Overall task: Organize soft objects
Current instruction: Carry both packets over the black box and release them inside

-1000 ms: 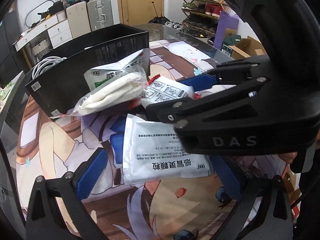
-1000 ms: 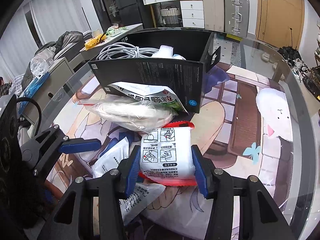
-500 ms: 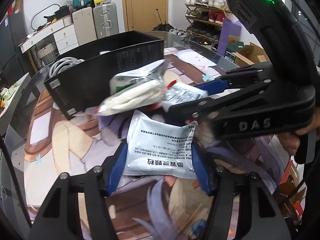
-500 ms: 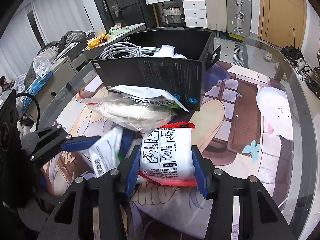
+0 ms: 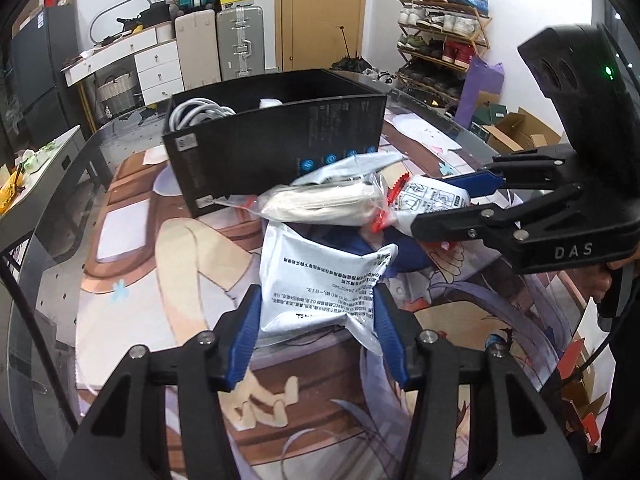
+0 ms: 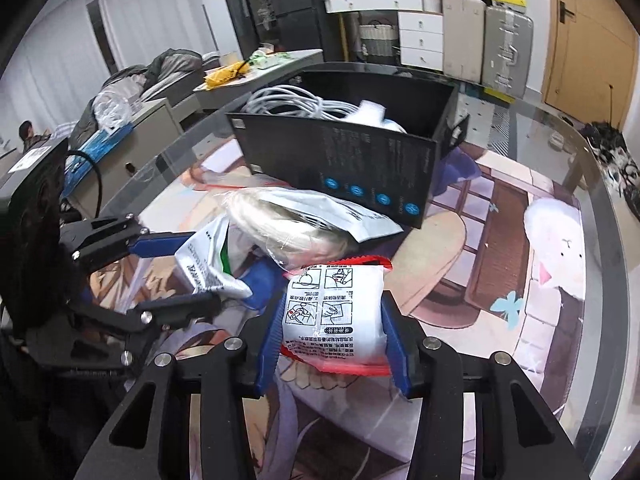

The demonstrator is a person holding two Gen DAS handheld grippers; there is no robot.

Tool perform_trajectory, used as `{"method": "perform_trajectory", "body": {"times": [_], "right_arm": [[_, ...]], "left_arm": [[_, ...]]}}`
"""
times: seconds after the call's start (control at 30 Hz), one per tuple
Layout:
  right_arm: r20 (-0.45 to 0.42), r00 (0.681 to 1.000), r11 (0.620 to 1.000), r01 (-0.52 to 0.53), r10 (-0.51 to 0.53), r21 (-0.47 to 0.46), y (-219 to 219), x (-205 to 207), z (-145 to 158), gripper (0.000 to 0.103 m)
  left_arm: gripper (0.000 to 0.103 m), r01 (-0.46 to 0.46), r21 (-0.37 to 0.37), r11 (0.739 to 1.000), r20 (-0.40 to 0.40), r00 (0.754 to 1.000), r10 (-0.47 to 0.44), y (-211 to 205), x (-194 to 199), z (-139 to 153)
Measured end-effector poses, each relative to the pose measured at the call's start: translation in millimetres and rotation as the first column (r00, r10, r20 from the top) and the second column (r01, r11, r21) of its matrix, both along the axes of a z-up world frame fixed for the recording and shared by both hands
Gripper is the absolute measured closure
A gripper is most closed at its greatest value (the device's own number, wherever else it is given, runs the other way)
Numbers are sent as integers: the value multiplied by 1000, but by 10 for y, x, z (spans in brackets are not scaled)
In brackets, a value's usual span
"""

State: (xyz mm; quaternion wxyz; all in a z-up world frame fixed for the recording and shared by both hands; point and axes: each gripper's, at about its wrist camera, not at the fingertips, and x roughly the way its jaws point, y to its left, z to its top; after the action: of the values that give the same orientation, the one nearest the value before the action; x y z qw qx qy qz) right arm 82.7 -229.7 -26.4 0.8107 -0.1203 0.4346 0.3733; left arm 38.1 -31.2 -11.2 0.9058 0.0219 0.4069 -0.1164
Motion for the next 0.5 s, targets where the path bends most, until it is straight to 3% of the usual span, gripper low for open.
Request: {"method": "perform_trajectory", "body": {"times": [0.5], "right_arm": [[77,996,995,-42,35,88,-51,-185,360,57]], "left_arm": [[51,-59,-81,995,87,994,67,325,-186,274]]}}
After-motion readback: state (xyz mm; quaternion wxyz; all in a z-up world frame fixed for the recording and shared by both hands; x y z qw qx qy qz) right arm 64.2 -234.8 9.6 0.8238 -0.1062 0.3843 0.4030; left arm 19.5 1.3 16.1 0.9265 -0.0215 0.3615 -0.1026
